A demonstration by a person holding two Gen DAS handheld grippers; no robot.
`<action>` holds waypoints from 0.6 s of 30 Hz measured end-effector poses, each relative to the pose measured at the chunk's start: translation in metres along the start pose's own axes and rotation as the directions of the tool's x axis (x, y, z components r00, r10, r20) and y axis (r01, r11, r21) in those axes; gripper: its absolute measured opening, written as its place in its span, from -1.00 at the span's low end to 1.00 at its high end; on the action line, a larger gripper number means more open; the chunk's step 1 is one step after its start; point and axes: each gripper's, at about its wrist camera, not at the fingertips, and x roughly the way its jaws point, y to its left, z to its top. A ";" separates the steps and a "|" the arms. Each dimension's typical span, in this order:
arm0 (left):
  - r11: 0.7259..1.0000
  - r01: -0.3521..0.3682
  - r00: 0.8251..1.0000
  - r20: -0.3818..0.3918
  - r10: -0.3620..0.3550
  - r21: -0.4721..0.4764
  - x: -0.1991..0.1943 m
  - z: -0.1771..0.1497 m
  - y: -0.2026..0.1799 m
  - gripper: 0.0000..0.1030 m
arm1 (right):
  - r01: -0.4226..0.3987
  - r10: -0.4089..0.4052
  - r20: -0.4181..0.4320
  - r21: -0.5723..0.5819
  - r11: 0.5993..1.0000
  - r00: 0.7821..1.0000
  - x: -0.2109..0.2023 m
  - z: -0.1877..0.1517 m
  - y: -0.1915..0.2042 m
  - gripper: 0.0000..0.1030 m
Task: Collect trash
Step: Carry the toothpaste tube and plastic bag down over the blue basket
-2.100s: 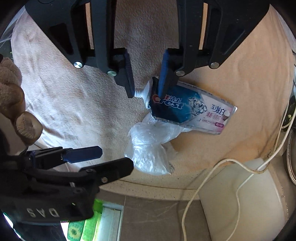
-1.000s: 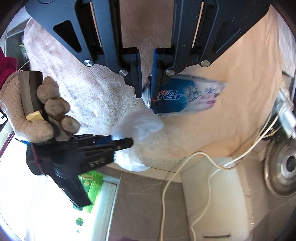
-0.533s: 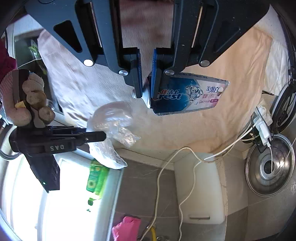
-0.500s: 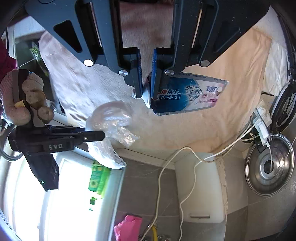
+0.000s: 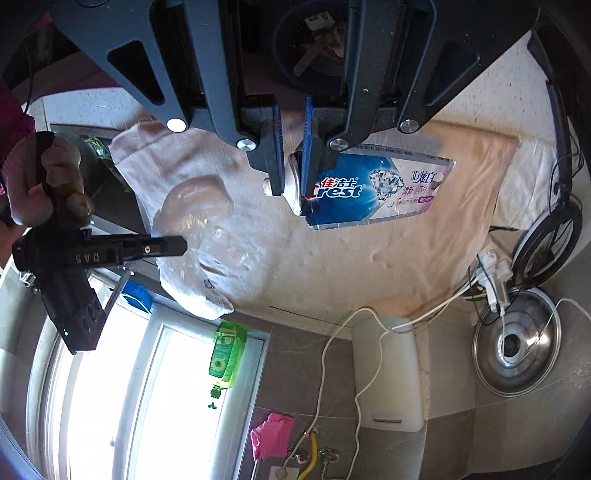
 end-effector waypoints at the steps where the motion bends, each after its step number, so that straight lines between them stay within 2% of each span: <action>1: 1.000 0.004 1.000 -0.001 -0.004 -0.004 -0.005 -0.005 0.000 -0.87 | 0.006 -0.006 -0.007 -0.015 1.000 1.000 -0.001 -0.008 0.007 -0.56; 9: 0.998 0.036 0.998 -0.051 -0.039 -0.059 -0.021 -0.051 0.000 -0.87 | 0.065 -0.071 -0.044 -0.128 0.990 0.997 0.003 -0.062 0.050 -0.56; 18: 0.990 0.043 0.990 -0.129 -0.061 -0.134 -0.007 -0.100 0.008 -0.87 | 0.089 -0.115 -0.139 -0.180 0.980 0.984 0.034 -0.114 0.063 -0.56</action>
